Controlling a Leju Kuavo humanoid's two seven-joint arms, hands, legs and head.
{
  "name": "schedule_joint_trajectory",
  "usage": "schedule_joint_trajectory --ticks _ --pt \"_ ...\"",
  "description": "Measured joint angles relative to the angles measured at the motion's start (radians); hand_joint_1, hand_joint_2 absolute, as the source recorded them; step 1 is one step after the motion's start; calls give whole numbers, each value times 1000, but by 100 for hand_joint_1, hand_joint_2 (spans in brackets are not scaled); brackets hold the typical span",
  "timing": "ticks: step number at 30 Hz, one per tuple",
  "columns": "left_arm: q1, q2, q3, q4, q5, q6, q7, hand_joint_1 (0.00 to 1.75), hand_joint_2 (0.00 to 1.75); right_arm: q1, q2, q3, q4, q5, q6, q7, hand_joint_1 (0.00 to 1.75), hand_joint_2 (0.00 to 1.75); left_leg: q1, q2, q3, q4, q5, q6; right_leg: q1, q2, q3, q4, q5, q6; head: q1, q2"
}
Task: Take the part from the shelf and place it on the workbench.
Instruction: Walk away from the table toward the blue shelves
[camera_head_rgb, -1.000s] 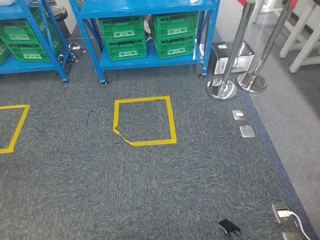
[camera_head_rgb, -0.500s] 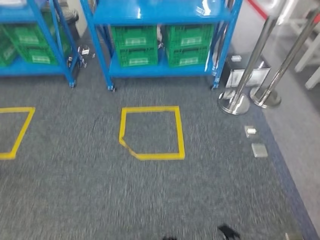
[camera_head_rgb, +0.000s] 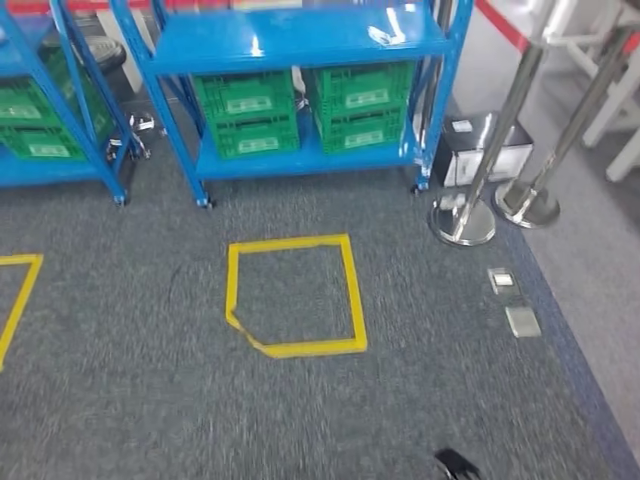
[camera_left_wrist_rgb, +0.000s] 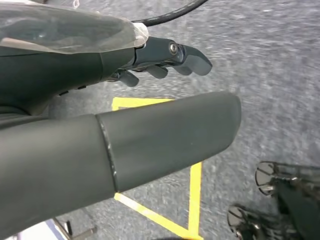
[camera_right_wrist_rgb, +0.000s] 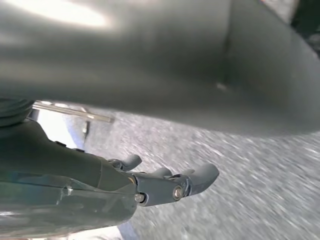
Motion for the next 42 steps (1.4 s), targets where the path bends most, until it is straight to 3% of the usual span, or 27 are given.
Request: schedule_joint_trajectory --ticks 1,3,4,6,7,8,10,11,12,15,16,18,20,21,23,24,25,26,28,29,30,32,35,36,39,40,42 --pt "-1 1 0 0 1 0 0 0 0 -3 1 0 0 0 0 -1 0 0 -7 1 11 -18 24 2 -2 2 16 -1 -3 6 0 0" --pt "-8 3 0 0 2 1 0 0 0 -7 1 0 1 -1 0 -3 0 0 -10 1 49 -46 5 7 -9 2 24 31 11 19 -1 0" --pt "-10 4 0 0 1 1 0 0 0 -9 1 0 1 -1 0 -3 0 0 -7 0 73 -58 -4 13 -9 0 5 79 30 23 -1 0" --pt "-12 6 0 1 0 1 0 0 0 -11 1 0 1 -2 1 -5 0 0 -2 0 124 -76 -28 22 -8 -3 -86 211 46 26 5 0" --pt "-12 6 0 1 0 1 0 0 0 -11 1 0 1 -2 1 -6 0 0 0 0 149 -82 -44 25 -7 -3 -138 269 29 27 6 0" --pt "-13 6 0 1 1 1 0 0 0 -11 1 0 1 -2 0 -7 0 0 1 -1 174 -88 -59 24 -8 -4 -186 306 -11 30 9 0" --pt "-12 4 0 1 6 2 0 0 0 -10 1 0 2 -2 -2 -9 0 0 3 -6 229 -96 -92 22 -7 -4 -250 304 -101 32 14 0" --pt "-11 2 0 1 8 3 0 0 0 -9 0 0 2 -2 -3 -10 0 0 4 -9 259 -100 -110 20 -5 -5 -270 270 -113 31 19 0" --pt "-11 0 0 1 11 5 -1 0 0 -8 0 0 2 -1 -4 -10 0 0 5 -11 287 -105 -130 18 -2 -5 -284 219 -76 27 23 0" --pt "-14 -7 0 1 16 8 -2 0 0 2 -2 0 6 -1 -4 -11 0 0 3 -18 347 -117 -185 8 9 1 -294 75 193 14 29 0" --pt "-16 -7 0 1 16 9 -2 0 0 2 -3 0 7 -1 -4 -11 0 0 3 -20 357 -124 -192 3 11 3 -289 59 239 12 28 0" --pt "-22 -6 0 1 15 9 -2 0 0 -5 -3 1 7 -1 -4 -13 0 0 4 -20 344 -94 -173 -6 9 4 -272 49 235 8 29 0" --pt "-25 -6 0 1 13 9 -3 0 0 -10 -3 1 6 -2 -4 -14 0 0 8 -10 271 29 -145 -19 6 2 -253 33 223 1 26 0" --pt "-26 -6 0 1 13 9 -4 0 0 -11 -3 1 6 -2 -4 -16 0 0 11 -5 221 103 -154 -27 4 1 -240 25 216 -2 23 0" --pt "-24 -7 0 1 13 9 -5 0 0 -11 -3 0 6 -4 -4 -19 0 0 21 0 132 203 -227 -42 3 0 -216 16 201 -4 18 0" --pt "-24 -7 0 1 13 9 -5 0 0 -11 -3 0 6 -5 -4 -21 0 0 27 1 101 220 -262 -47 3 1 -205 15 192 -4 17 0" --pt "-23 -7 0 1 13 9 -6 0 0 -11 -3 0 6 -8 -4 -21 0 0 32 1 82 211 -272 -52 2 1 -194 14 184 -3 15 0" --pt "-23 -8 0 1 13 9 -6 0 0 -11 -3 0 6 -12 -4 -22 0 0 36 2 77 175 -248 -54 1 2 -182 14 176 -2 12 0" --pt "-23 -8 0 1 14 9 -6 0 0 -11 -3 0 7 -19 -4 -22 0 0 41 3 94 50 -132 -55 -2 2 -162 14 164 4 8 0" --pt "-24 -8 0 1 14 9 -6 0 0 -11 -3 0 7 -21 -4 -22 0 0 39 4 104 -3 -90 -52 -3 3 -156 14 160 8 5 0" --pt "-25 -8 0 1 14 9 -6 0 0 -13 -3 0 7 -21 -4 -23 0 0 36 4 109 -36 -67 -47 -3 4 -154 13 157 13 4 0" --pt "-26 -8 0 1 14 9 -6 0 0 -14 -3 0 7 -23 -4 -23 0 0 28 5 109 -50 -60 -33 -5 7 -152 10 154 26 4 0" --pt "-25 -8 0 1 12 8 -6 0 0 -13 -3 0 6 -33 -4 -22 0 0 31 10 122 -69 -32 -15 -7 7 -154 28 135 43 7 0" --pt "-25 -9 0 1 11 8 -6 0 0 -13 -4 0 6 -37 -4 -22 0 0 34 14 127 -76 -28 -12 -6 4 -170 68 110 46 11 0" --pt "-25 -9 0 1 5 7 -6 0 0 -12 -4 0 6 -44 -4 -22 0 0 30 26 134 -81 -30 -6 -5 -1 -261 265 19 47 27 0" --pt "-25 -9 0 1 3 7 -6 0 0 -12 -4 0 7 -48 -4 -22 0 0 28 29 137 -81 -33 -4 -5 -2 -275 295 16 46 31 0" --pt "-25 -10 0 1 0 6 -6 0 0 -11 -5 0 7 -54 -4 -22 0 0 27 35 146 -83 -38 -6 -5 -7 -248 235 65 42 38 0"
